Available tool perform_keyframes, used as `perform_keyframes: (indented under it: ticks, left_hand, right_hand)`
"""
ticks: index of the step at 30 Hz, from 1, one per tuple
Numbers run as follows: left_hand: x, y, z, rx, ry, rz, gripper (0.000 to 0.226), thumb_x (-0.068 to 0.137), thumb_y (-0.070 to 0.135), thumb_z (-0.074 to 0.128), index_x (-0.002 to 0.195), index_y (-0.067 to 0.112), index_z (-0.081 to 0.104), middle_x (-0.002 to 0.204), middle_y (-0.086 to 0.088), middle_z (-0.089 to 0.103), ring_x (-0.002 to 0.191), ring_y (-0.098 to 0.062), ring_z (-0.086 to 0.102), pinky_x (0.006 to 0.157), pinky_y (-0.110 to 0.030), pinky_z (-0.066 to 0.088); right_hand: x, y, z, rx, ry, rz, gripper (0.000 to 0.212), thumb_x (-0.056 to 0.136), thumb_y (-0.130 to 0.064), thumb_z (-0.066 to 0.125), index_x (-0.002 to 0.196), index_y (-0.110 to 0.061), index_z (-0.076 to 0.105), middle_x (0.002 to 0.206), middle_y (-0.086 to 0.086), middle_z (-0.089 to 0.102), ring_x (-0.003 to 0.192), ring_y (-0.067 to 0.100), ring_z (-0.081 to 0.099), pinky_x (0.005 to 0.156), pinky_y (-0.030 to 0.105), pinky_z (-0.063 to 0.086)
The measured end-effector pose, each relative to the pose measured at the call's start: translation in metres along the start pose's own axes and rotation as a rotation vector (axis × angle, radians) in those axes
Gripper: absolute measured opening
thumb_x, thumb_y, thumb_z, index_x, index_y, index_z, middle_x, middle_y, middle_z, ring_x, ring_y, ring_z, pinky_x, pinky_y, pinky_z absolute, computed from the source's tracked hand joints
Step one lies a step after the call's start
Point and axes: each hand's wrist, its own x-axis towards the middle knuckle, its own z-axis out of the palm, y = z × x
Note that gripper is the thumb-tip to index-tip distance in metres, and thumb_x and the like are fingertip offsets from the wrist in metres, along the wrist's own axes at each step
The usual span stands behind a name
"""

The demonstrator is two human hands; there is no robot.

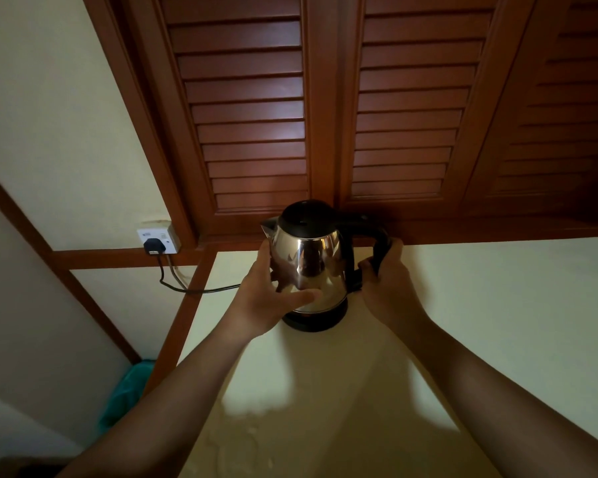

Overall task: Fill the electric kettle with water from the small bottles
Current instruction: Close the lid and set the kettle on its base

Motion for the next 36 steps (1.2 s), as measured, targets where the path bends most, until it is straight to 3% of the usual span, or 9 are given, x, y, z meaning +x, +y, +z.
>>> perform_keyframes:
  ticks: [4,8,11,15,25,28,30,34,36]
  left_hand:
    - [-0.0015,0.0017,0.0002,0.009,0.009,0.003,0.101,0.074,0.028,0.095,0.150,0.044,0.029,0.128,0.020,0.058,0.112,-0.004,0.062,0.072,0.002,0.048]
    - [-0.0055,0.0028,0.0043,0.014,0.039,0.023,0.093,0.072,0.029,0.097,0.128,0.063,0.031,0.118,0.034,0.057,0.103,0.013,0.061,0.073,-0.005,0.052]
    - [-0.0072,-0.0001,0.0062,-0.001,0.050,0.024,0.092,0.071,0.029,0.097,0.133,0.056,0.034,0.118,0.037,0.058,0.105,0.017,0.062,0.077,-0.009,0.055]
    - [-0.0056,0.0026,0.0047,0.000,0.040,0.014,0.096,0.071,0.031,0.097,0.137,0.053,0.030,0.122,0.034,0.054,0.105,0.011,0.059,0.077,-0.009,0.054]
    - [-0.0069,0.0055,0.0064,-0.003,0.033,0.001,0.097,0.073,0.026,0.096,0.142,0.046,0.030,0.120,0.037,0.051,0.098,0.022,0.057,0.071,0.000,0.048]
    - [-0.0088,0.0045,0.0059,-0.016,0.034,-0.007,0.106,0.072,0.029,0.096,0.152,0.039,0.028,0.126,0.034,0.051,0.108,0.006,0.059,0.073,-0.002,0.050]
    - [-0.0088,0.0060,0.0039,-0.003,0.024,-0.012,0.107,0.073,0.029,0.096,0.154,0.038,0.026,0.128,0.030,0.049,0.115,-0.001,0.055,0.071,-0.001,0.049]
    - [-0.0058,0.0092,-0.0002,0.020,-0.015,-0.029,0.107,0.075,0.029,0.094,0.155,0.036,0.023,0.135,0.019,0.046,0.124,-0.004,0.049,0.084,-0.008,0.047]
    - [-0.0070,0.0078,0.0028,0.009,-0.016,-0.036,0.107,0.075,0.026,0.095,0.155,0.034,0.024,0.128,0.021,0.051,0.114,0.001,0.056,0.074,-0.002,0.048]
  right_hand:
    - [0.0017,0.0024,0.0015,0.019,-0.013,0.007,0.033,0.102,-0.005,0.047,0.128,-0.019,0.031,0.093,-0.007,0.062,0.082,0.013,0.069,0.071,0.035,0.062]
    - [0.0030,0.0035,-0.0004,0.041,-0.016,0.024,0.035,0.102,-0.005,0.047,0.131,-0.018,0.031,0.096,0.001,0.065,0.084,0.015,0.070,0.070,0.032,0.061]
    - [0.0024,0.0029,-0.0004,0.055,-0.032,0.026,0.038,0.102,-0.005,0.047,0.133,-0.019,0.030,0.098,-0.001,0.064,0.085,0.015,0.071,0.073,0.032,0.062]
    - [0.0054,0.0013,-0.0015,0.045,-0.034,0.015,0.037,0.102,-0.004,0.046,0.133,-0.014,0.030,0.092,0.002,0.064,0.079,0.015,0.069,0.064,0.030,0.059]
    - [0.0071,0.0019,-0.0021,0.069,-0.043,0.019,0.038,0.101,-0.002,0.046,0.133,-0.013,0.029,0.090,0.000,0.063,0.078,0.014,0.069,0.054,0.017,0.052]
    - [0.0083,0.0011,-0.0016,0.054,-0.044,0.014,0.035,0.101,-0.003,0.046,0.130,-0.014,0.031,0.089,0.001,0.063,0.077,0.016,0.069,0.058,0.023,0.053]
    - [0.0065,0.0017,-0.0019,0.053,-0.036,0.011,0.034,0.101,-0.004,0.046,0.128,-0.016,0.031,0.089,0.001,0.063,0.077,0.015,0.068,0.056,0.020,0.051]
    - [0.0024,0.0037,-0.0020,0.051,-0.037,0.018,0.036,0.101,-0.003,0.046,0.131,-0.015,0.030,0.091,-0.002,0.063,0.079,0.010,0.067,0.053,0.013,0.050]
    - [0.0021,0.0054,-0.0018,0.040,-0.037,0.032,0.037,0.101,-0.003,0.046,0.133,-0.014,0.030,0.093,0.001,0.064,0.081,0.012,0.068,0.055,0.014,0.050]
